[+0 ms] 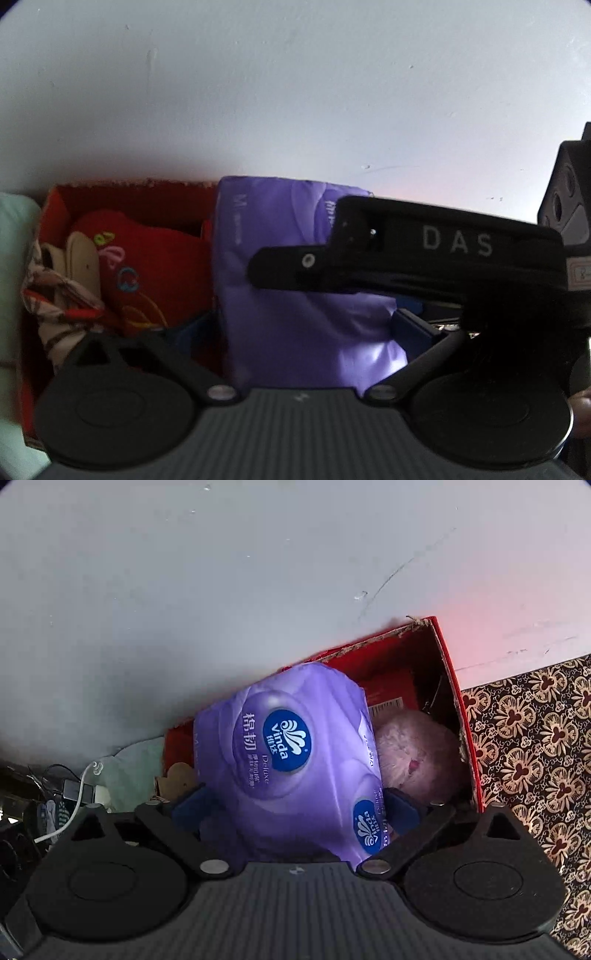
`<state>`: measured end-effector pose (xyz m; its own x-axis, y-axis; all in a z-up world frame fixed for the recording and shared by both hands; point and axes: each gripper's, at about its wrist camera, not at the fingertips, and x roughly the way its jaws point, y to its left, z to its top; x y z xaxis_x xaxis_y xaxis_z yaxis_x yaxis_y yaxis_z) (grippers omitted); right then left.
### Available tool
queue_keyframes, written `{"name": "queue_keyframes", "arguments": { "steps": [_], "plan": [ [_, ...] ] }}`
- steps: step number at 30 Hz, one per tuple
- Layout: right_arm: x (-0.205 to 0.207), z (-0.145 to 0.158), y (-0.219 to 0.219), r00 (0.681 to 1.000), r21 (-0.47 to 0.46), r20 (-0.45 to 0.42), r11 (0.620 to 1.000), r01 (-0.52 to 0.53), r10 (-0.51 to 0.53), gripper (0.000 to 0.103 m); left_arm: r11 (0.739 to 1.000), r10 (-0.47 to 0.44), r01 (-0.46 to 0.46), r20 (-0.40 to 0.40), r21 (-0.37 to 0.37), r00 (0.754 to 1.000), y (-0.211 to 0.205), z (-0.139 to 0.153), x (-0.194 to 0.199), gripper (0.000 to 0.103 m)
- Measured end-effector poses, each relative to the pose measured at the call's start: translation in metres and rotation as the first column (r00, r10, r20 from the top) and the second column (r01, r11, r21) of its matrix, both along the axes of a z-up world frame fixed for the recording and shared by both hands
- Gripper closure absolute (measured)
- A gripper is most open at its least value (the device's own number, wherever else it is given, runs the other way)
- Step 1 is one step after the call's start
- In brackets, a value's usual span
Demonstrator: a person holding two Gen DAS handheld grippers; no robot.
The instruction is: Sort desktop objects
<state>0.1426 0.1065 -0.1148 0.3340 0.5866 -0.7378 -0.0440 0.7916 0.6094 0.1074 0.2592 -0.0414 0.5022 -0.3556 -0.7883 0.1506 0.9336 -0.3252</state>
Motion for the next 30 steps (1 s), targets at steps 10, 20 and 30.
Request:
{"name": "queue_keyframes", "arguments": {
  "steps": [10,20,30],
  "plan": [
    [-0.039,0.067,-0.018,0.951,-0.191,0.3,0.972,0.14,-0.078,0.004,0.997,0.042,-0.05,0.143,0.053,0.989,0.012,0.04,-0.02,0.001],
    [-0.081,0.091,-0.032,0.938,-0.41,0.342,0.889,0.205,-0.058,0.004,0.896,0.203,-0.272,0.222,0.35,0.954,-0.019,0.068,-0.048,0.001],
    [-0.131,0.108,-0.09,0.917,-0.382,0.396,0.9,0.21,-0.046,0.003,0.838,0.361,-0.427,0.241,0.34,0.901,-0.042,0.06,-0.075,0.001]
  ]
}}
